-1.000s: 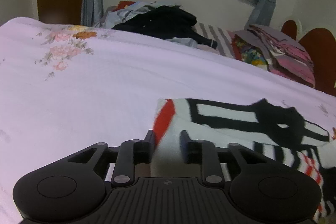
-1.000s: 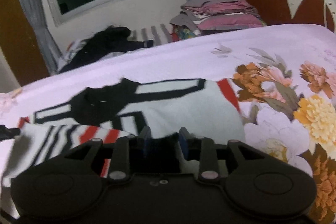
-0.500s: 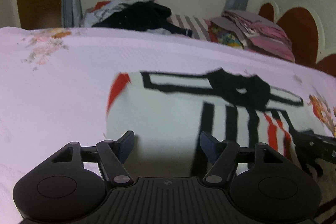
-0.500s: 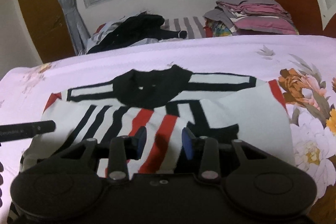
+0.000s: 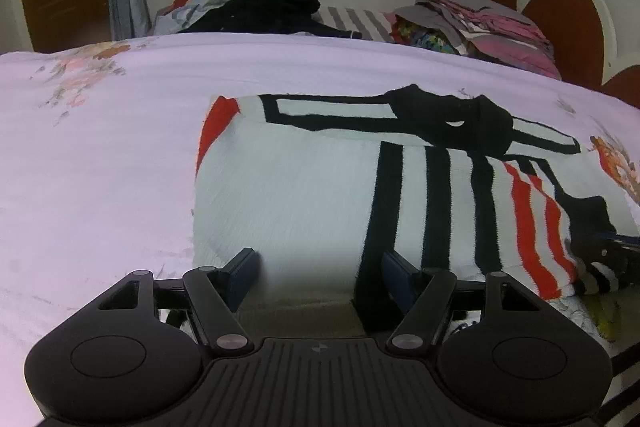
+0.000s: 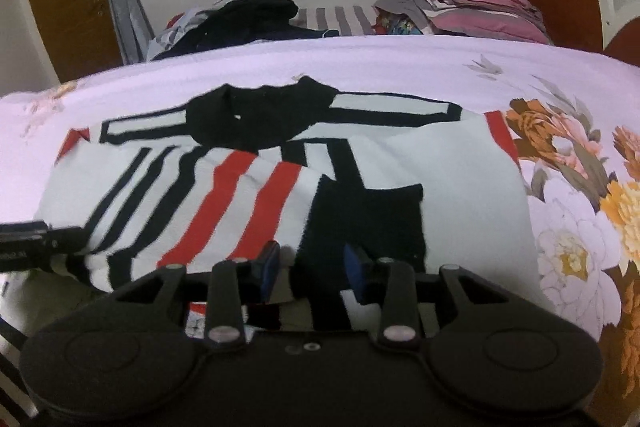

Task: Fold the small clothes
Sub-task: 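Release the folded side and smooth it flat with the left gripper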

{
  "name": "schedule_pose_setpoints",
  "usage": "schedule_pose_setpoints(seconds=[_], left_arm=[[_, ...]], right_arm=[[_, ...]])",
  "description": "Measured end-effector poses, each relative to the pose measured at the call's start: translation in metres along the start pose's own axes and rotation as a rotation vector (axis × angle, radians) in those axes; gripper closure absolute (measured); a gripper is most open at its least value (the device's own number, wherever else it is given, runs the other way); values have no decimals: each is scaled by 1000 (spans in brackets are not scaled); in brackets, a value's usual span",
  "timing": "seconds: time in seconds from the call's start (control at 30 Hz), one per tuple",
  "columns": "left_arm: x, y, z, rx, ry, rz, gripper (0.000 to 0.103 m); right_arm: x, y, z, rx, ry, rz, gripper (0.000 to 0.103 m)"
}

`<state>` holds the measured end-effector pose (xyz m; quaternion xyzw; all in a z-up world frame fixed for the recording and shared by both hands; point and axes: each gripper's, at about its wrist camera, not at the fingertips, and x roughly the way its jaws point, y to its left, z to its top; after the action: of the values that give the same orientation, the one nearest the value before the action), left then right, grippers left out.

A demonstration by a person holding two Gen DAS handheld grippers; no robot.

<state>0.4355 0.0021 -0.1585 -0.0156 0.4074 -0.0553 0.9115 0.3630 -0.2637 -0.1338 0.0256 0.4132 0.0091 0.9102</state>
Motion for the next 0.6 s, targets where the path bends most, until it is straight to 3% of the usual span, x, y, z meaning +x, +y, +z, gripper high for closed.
schedule_pose_setpoints(seconds=[0.4, 0.6], left_arm=[[-36, -21, -16, 28, -14, -56, 34], [-46, -37, -37, 45, 19, -84, 34]], right_arm=[[-26, 22, -19, -23, 0, 76, 67], [-34, 28, -35, -44, 22, 89, 67]])
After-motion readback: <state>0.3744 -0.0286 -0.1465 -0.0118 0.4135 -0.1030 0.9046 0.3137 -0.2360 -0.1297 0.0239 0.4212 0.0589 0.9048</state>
